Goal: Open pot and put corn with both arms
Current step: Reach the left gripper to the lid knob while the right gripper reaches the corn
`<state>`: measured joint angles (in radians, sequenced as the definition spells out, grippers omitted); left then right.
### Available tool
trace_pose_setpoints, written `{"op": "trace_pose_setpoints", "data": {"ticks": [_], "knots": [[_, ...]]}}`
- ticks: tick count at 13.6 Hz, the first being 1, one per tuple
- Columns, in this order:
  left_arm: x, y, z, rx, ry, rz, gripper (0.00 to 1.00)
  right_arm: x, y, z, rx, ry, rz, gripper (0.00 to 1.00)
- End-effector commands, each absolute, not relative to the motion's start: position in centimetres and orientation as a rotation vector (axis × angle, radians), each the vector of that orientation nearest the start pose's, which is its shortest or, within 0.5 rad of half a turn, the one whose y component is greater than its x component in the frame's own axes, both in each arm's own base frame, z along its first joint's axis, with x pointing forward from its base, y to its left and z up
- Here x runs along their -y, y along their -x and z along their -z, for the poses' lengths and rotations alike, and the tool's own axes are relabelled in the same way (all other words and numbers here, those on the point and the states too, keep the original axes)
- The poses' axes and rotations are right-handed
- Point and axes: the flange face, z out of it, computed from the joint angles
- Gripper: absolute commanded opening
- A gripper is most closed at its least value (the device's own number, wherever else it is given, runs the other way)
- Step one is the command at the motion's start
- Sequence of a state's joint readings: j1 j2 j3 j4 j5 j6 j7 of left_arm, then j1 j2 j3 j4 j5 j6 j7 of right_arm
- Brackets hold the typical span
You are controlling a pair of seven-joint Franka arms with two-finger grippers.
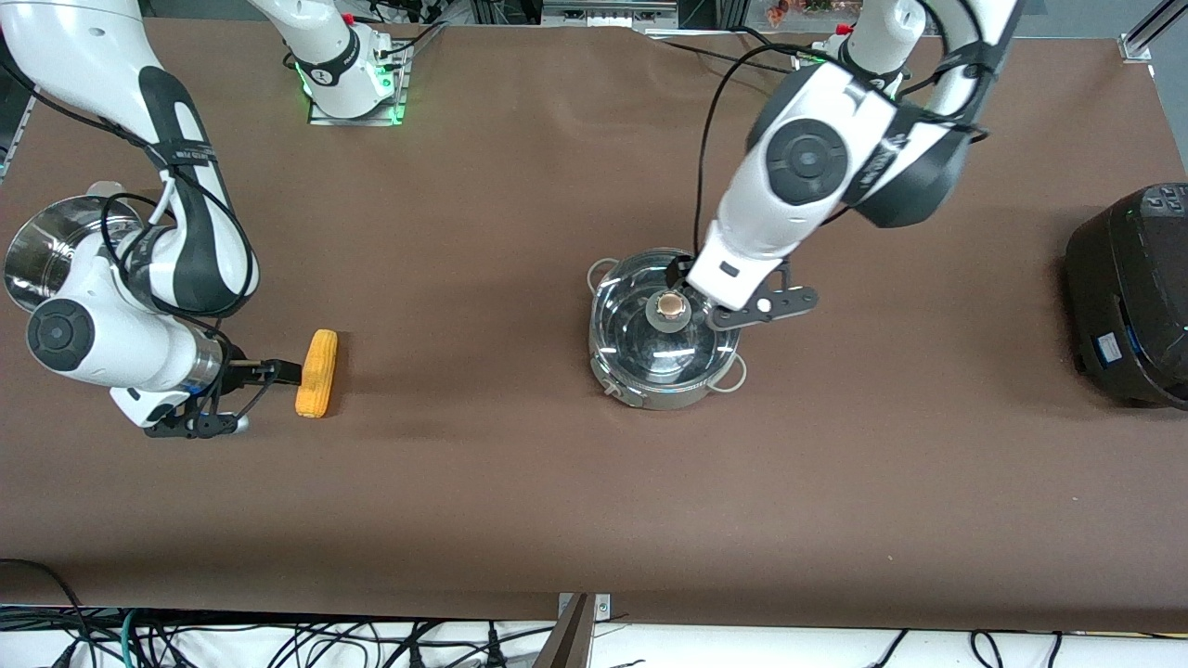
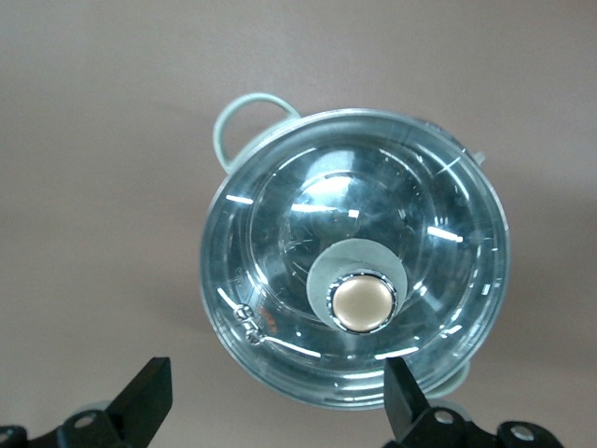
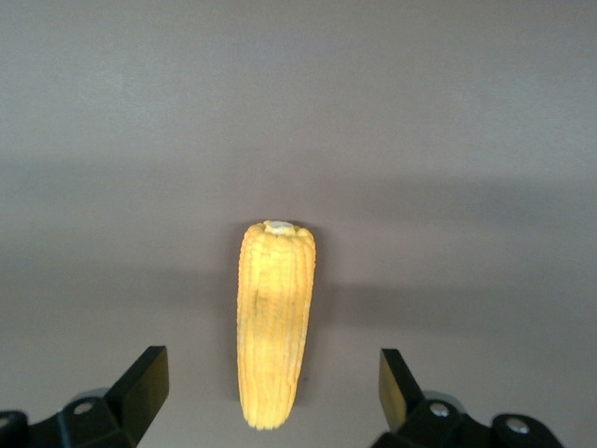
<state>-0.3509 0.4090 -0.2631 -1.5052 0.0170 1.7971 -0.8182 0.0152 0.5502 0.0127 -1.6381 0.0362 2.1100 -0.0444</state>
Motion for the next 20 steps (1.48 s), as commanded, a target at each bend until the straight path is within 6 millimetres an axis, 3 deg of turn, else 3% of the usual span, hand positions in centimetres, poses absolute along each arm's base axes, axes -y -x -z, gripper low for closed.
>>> {"op": "trace_pose_setpoints", "data": {"ticks": [1, 5, 10, 14, 17, 20], "knots": [[38.4, -55.7, -41.1, 0.278, 3.11, -0.136, 1.0, -3.0, -66.8, -27.9, 0.075, 3.088, -0.09, 1.0], [39.9, -56.1, -38.7, 0.238, 3.148, -0.107, 1.0, -5.3, -65.8, -26.2, -0.043, 3.1, -0.062, 1.0], [40.5, -56.3, -36.6, 0.066, 3.162, -0.089, 1.0, -5.1, -64.7, -23.6, -0.03, 3.106, 0.051, 1.0], [42.3, -55.1, -35.2, -0.029, 3.134, -0.061, 1.0, -3.4, -63.8, -21.8, -0.039, 3.118, 0.082, 1.0], [42.2, -55.1, -35.0, -0.059, 3.132, -0.064, 1.0, -1.9, -63.3, -20.6, -0.088, 3.119, 0.063, 1.0], [41.9, -55.2, -34.6, -0.11, 3.127, -0.079, 1.0, -1.8, -62.7, -19.7, -0.091, 3.121, 0.044, 1.0]]}}
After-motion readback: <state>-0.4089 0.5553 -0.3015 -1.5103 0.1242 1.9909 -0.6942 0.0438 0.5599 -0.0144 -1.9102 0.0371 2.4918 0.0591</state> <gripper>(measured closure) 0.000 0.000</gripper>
